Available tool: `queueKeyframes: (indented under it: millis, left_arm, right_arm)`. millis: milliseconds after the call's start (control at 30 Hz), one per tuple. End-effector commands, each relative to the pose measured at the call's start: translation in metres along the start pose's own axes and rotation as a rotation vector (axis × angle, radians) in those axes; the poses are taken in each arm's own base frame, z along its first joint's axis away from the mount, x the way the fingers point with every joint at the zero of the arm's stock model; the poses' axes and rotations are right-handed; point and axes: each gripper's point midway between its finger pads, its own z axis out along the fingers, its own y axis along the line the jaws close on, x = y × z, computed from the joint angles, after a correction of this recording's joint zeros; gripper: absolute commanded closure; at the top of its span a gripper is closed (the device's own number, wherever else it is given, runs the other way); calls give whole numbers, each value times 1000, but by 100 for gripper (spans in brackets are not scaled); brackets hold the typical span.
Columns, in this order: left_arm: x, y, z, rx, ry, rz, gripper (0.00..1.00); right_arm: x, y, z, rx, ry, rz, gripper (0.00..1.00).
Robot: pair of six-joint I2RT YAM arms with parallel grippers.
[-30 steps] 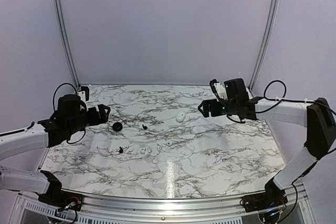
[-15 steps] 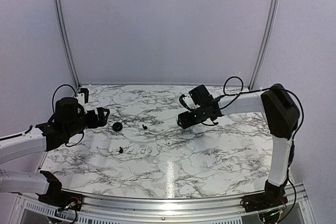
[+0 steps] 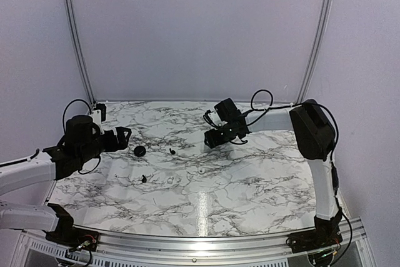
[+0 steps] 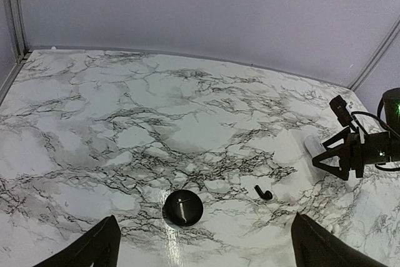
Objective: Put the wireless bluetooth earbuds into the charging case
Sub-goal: Pick up the charging case from the center of the board, then pass from the right arm to the left
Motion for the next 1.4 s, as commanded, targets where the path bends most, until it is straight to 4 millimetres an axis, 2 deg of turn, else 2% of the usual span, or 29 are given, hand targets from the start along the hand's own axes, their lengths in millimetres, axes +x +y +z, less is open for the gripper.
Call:
queueKeyframes:
  millis: [0,167,400,500,633,733,800,967,1033,1167,1300,1367]
  left_arm:
    - [-4,-4,1,18,-20,18,1]
    - [-5,-6,3,23,-23,21,1]
    - [-9,-9,4,35,-30,33,1]
    - [-11,-11,2,47,-37,35,1]
    - [-14,-20,-2,97,-50,55,1]
    - [-19,-28,-9,149,-80,76,1]
    - [-23,-35,-16,194,-110,86,1]
    - [-26,-62,-38,362,-197,109,1]
    - [-23,-77,-46,427,-209,150,2]
    - [-1,-126,-67,597,-202,319,4]
    - [20,-168,-100,756,-247,518,4]
    - [31,-183,-111,807,-256,588,4]
  right_arm:
    - [-12,10,4,-42,-3,-34,34]
    - [-9,6,12,-20,15,-63,39]
    - [9,-14,18,80,61,-103,56]
    - [10,-13,14,79,63,-127,63]
    - [2,-1,-4,14,40,-143,71]
    - [-8,17,-30,-80,8,-148,74]
    - [-18,33,-59,-164,-34,-149,75]
    - [-18,66,-123,-354,-80,-149,75]
    - [-14,81,-147,-444,-86,-147,75]
    - [2,103,-187,-575,-73,-150,76]
    - [26,130,-221,-703,-45,-174,76]
    - [39,146,-234,-774,-18,-189,76]
